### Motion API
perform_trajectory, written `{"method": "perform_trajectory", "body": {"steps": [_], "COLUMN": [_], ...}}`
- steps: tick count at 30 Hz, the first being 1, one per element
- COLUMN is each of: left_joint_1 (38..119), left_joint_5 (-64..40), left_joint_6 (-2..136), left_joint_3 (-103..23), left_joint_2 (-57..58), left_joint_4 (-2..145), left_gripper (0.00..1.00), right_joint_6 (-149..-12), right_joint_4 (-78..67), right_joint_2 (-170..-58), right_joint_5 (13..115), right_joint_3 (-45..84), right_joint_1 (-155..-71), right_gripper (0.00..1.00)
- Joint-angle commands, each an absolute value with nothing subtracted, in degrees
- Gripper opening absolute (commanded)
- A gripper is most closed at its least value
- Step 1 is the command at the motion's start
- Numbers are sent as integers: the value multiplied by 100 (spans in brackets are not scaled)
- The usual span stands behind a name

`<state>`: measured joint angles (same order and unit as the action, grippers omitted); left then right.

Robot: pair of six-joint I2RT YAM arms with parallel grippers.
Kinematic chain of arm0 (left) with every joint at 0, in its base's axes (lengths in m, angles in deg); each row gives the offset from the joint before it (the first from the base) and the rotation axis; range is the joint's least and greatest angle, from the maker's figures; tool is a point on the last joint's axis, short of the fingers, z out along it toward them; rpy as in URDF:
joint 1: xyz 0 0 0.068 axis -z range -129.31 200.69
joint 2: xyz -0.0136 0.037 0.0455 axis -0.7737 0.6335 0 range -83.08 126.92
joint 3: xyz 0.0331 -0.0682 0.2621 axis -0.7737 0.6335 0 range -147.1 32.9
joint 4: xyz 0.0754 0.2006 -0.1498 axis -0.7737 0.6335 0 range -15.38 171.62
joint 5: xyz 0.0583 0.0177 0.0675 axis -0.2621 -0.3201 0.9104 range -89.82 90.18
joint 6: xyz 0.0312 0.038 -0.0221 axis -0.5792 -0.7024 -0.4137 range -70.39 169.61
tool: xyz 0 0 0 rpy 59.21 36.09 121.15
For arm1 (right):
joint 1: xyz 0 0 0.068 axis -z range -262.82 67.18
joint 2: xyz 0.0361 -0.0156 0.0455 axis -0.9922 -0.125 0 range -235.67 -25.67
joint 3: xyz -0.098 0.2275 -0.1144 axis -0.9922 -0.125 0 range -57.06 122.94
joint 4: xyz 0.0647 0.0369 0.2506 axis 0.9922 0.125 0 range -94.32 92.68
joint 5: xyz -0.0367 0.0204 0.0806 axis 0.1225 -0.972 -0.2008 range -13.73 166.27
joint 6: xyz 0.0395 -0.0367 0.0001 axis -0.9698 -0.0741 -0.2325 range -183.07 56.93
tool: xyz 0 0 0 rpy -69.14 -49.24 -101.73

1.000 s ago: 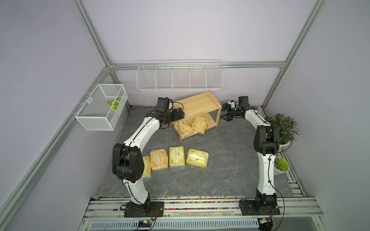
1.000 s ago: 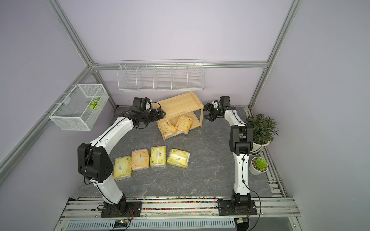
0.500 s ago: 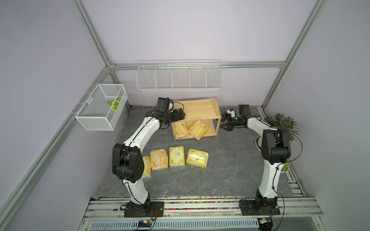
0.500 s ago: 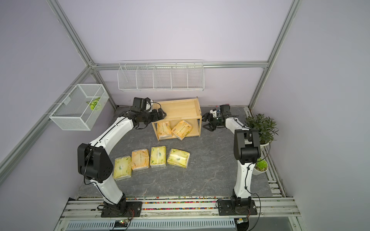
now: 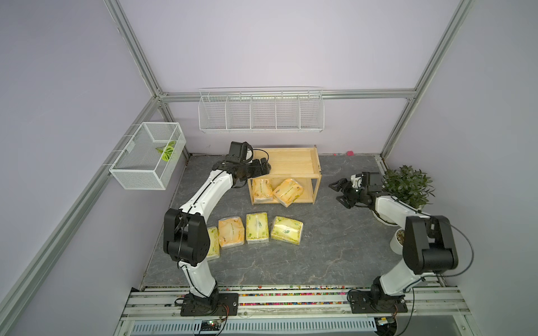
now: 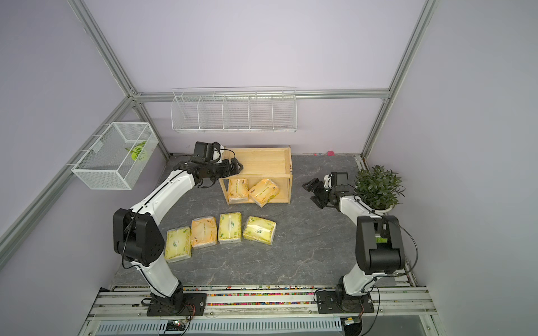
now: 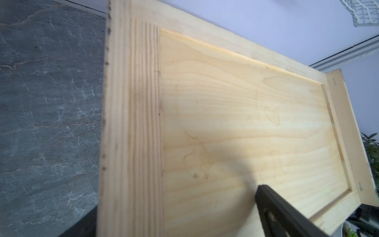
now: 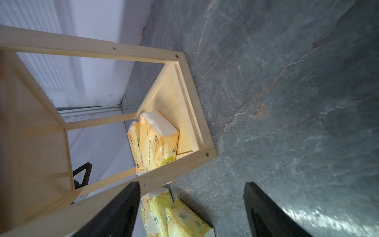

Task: Place the tissue boxes on the shelf by color
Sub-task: Adjust the shelf at the center of the board, then adjust the box of tissues on the shelf.

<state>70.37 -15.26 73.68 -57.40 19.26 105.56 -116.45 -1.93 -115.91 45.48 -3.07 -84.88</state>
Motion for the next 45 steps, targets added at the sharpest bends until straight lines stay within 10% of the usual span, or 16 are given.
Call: {"method": "perform_trajectory", "body": {"steps": [1,12,31,45], "left_joint_1": [7115,7117,6449,6439], "left_joint_5": [-1695,-1635,-999,-1308], "left_joint_6": [7208,7229,7243,7150], "left_joint_3": [-5660,-5534,-6601,-6470], "left_joint_2": [1934,1822,1975,2168], "left_joint_4": [10646,10482,10771,10812], "left_gripper": [100,100,97,68], "right_joint_6": [-11542,-11795,-11991,-12369], "right_joint_4": [-223,-2226,-3182,-3841], "right_joint_2": [-10827,-10271,-11689,-12337], "right_joint_5": [5164,7359,7478,7375], "right_joint_3": [-602,-1910,-1270,-1046], "right_joint_1": [-8855,-11091,-11413,-11539], "right_gripper": [84,84,84,83]}}
